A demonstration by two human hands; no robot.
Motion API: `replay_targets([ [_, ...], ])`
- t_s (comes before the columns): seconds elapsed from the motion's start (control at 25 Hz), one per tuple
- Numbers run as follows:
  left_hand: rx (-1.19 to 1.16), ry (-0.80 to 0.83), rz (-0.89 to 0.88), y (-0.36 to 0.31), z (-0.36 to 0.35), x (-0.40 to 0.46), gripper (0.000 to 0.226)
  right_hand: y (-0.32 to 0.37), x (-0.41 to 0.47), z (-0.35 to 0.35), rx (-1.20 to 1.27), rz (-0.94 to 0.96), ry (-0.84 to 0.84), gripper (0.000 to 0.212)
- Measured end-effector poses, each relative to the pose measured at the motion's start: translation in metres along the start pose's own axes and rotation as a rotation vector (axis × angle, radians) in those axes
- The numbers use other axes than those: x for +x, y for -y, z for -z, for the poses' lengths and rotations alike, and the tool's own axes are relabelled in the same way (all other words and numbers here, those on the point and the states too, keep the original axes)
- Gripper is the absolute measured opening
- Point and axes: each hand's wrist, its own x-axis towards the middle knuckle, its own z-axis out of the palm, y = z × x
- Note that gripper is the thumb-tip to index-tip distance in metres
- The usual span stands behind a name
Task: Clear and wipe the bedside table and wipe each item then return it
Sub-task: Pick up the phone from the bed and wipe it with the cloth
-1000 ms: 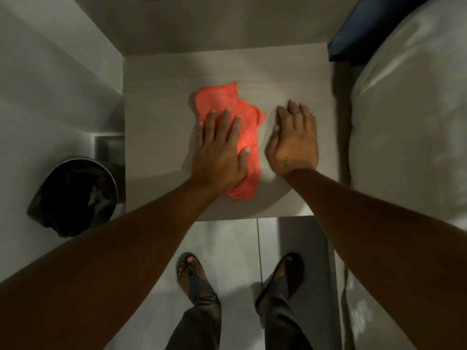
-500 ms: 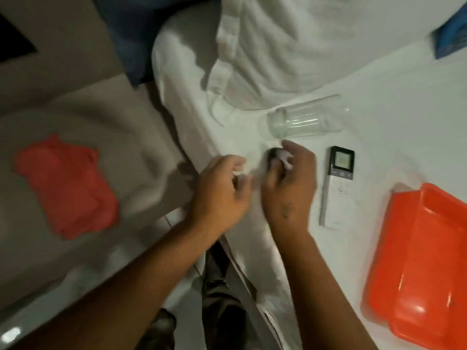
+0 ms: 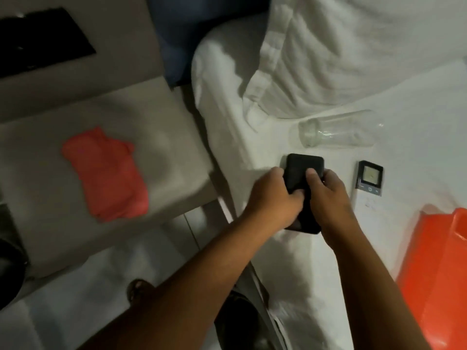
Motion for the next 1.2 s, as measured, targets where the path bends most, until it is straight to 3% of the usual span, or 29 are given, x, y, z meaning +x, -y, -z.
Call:
replay_targets([
  [0.12,-0.423,-0.06,0.044,0.032,0.042,-0.017,0.014,0.016,-0.02,-0.048,0.03,0.127,0.033,0.022],
  [0.2,-0.632,-0.177,0.053,0.078,0.093,-0.031,0.021,0.028,-0.036,-0.113,-0.046,0.204,0.131,0.022],
  [0.32,-0.756,-0.325,0.078,0.152,0.169,-0.053,0.028,0.033,-0.061,-0.224,-0.147,0.255,0.378,0.017],
  [0.44,-0.775,-0.458,0.142,0.212,0.224,-0.066,0.023,0.031,-0.077,-0.312,-0.252,0.314,0.546,0.032],
  [0.6,-0.751,-0.671,0.277,0.284,0.274,-0.072,0.021,0.04,-0.07,-0.394,-0.65,0.651,0.291,0.06],
  [0.72,-0.748,-0.706,0.289,0.317,0.293,-0.078,0.015,0.038,-0.06,-0.427,-0.939,0.786,0.334,0.062],
  [0.84,-0.746,-0.754,0.302,0.325,0.299,-0.077,0.024,0.037,-0.039,-0.42,-0.648,0.682,0.407,0.048],
  [0.96,-0.758,-0.779,0.25,0.307,0.287,-0.066,0.021,0.015,-0.075,-0.39,-0.279,0.862,0.625,0.028],
  [1.04,-0.774,-0.743,0.181,0.294,0.271,-0.062,0.02,-0.006,-0.104,-0.385,-0.399,0.953,0.683,0.035],
  [1.08,-0.786,-0.71,0.162,0.289,0.263,-0.064,0.02,-0.006,-0.105,-0.387,-0.454,0.986,0.604,0.037],
  [1.16,-0.817,-0.632,0.127,0.286,0.258,-0.069,0.019,0.01,-0.092,-0.399,-0.341,0.87,0.598,0.041],
  [1.2,-0.84,-0.601,0.108,0.287,0.26,-0.071,0.02,0.025,-0.084,-0.403,-0.155,0.68,0.65,0.04],
])
